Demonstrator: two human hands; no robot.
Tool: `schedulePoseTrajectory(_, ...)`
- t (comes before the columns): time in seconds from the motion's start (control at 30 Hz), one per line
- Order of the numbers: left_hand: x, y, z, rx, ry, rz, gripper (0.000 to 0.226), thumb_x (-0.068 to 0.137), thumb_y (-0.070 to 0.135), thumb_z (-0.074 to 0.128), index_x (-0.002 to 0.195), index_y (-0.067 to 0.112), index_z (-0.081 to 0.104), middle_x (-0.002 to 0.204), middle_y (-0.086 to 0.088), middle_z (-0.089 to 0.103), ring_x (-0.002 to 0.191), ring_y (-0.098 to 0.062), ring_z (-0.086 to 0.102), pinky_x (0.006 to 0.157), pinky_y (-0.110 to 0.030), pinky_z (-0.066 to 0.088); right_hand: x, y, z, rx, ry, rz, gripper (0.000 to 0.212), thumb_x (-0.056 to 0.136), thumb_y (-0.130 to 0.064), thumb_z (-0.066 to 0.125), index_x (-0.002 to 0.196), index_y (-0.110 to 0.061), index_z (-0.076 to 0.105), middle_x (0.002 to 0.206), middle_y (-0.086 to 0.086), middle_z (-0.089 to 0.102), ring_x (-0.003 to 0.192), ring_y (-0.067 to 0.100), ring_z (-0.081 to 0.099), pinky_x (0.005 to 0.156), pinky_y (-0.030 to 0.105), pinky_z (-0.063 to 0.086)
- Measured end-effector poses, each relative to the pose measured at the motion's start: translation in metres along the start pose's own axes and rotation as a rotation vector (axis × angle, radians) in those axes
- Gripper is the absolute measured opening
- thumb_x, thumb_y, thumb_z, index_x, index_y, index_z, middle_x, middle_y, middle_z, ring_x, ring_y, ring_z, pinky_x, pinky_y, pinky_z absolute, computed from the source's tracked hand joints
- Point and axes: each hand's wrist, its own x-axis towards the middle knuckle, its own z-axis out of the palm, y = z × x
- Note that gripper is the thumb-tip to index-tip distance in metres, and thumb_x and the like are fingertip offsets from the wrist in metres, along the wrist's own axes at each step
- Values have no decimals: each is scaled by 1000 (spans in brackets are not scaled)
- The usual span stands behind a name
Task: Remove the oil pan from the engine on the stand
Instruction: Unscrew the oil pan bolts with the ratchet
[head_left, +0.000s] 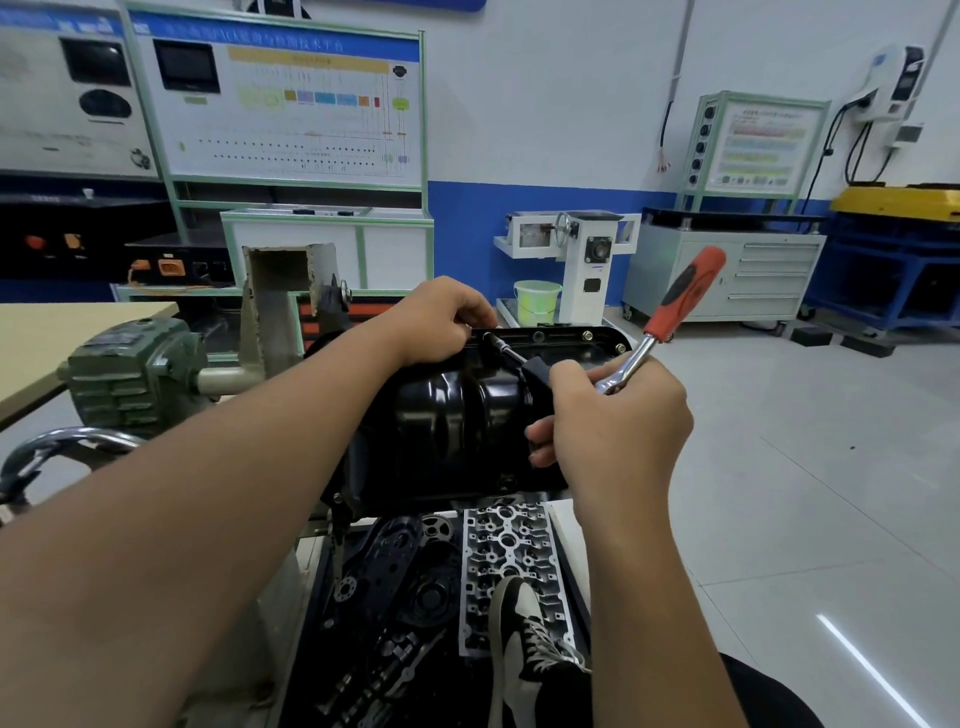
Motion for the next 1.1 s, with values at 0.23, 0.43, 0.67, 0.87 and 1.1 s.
schedulePoseTrajectory(0.23, -4, 4, -2, 20, -12, -5, 48, 87, -15, 50, 114, 14, 76, 114, -4, 75, 110, -16, 69, 105, -38, 53, 14, -9, -1, -136, -46, -67, 10, 82, -19, 63, 79, -18, 54, 49, 1, 66, 40, 20, 67, 45, 41, 60)
schedulePoseTrajectory(0.43, -22, 25, -8, 190, 17, 158, 32, 86, 4, 66, 111, 22, 76, 105, 2, 72, 105, -23, 65, 98, -44, 51, 13, -3, 1, -502, -154, -467, 20, 85, -16, 68, 75, -25, 53, 78, -7, 58, 70, 9, 50, 59, 16, 34)
schedulePoseTrajectory(0.67, -72, 57, -3, 100, -75, 478, 22, 93, 1, 63, 100, 20, 73, 86, 13, 64, 87, -12, 60, 83, -32, 49, 6, 3, 13, -337, -63, -388, 31, 93, -29, 68, 72, -26, 45, 73, -2, 57, 68, 10, 55, 63, 24, 44)
schedulePoseTrajectory(0.87, -77, 57, 3, 225, -11, 463, 36, 96, 26, 68, 130, 17, 69, 105, -1, 73, 99, -22, 60, 89, -38, 46, -6, 1, 14, 277, -36, 63, 29, 98, -50, 59, 108, -24, 48, 70, 2, 71, 45, 24, 66, 41, 35, 54)
schedulePoseTrajectory(1.1, -89, 59, 8, 241, 64, 393, 27, 90, 45, 40, 100, 29, 60, 93, 23, 55, 92, -16, 52, 80, -44, 52, -4, 1, -2, -283, -340, -462, 31, 93, -54, 54, 122, -41, 57, 100, -12, 61, 92, 7, 63, 80, 34, 55)
